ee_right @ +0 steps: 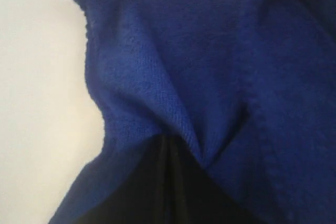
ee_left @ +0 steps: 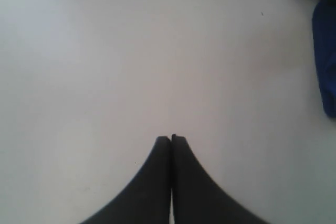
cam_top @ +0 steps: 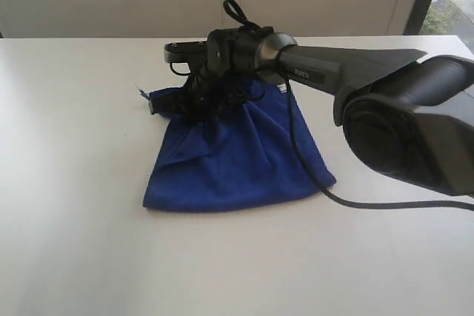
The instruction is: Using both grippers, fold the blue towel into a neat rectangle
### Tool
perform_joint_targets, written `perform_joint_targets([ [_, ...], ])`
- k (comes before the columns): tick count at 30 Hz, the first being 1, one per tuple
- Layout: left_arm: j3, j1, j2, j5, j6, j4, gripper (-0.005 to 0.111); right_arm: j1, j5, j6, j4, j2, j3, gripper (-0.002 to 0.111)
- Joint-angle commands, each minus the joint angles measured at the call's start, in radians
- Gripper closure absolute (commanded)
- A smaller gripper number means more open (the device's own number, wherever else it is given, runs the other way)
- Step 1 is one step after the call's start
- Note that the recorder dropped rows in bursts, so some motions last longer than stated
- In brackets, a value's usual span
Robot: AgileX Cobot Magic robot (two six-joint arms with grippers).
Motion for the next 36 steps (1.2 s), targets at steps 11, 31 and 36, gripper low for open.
perform_joint_targets([
  [11,0.004,0.002,-0.005,0.004,-0.002,-0.002,0.107,-0.105,0.347,-0.069,-0.161,-0.202,0.008,0.108],
  [31,0.004,0.002,-0.005,0.004,-0.002,-0.002,0.107,-0.260,0.168,-0.077,-0.247,-0.195,0.332,0.108],
  [36,0.004,0.002,-0.005,0.004,-0.002,-0.002,0.107,-0.284,0.192,-0.020,-0.268,-0.195,0.383,0.108],
])
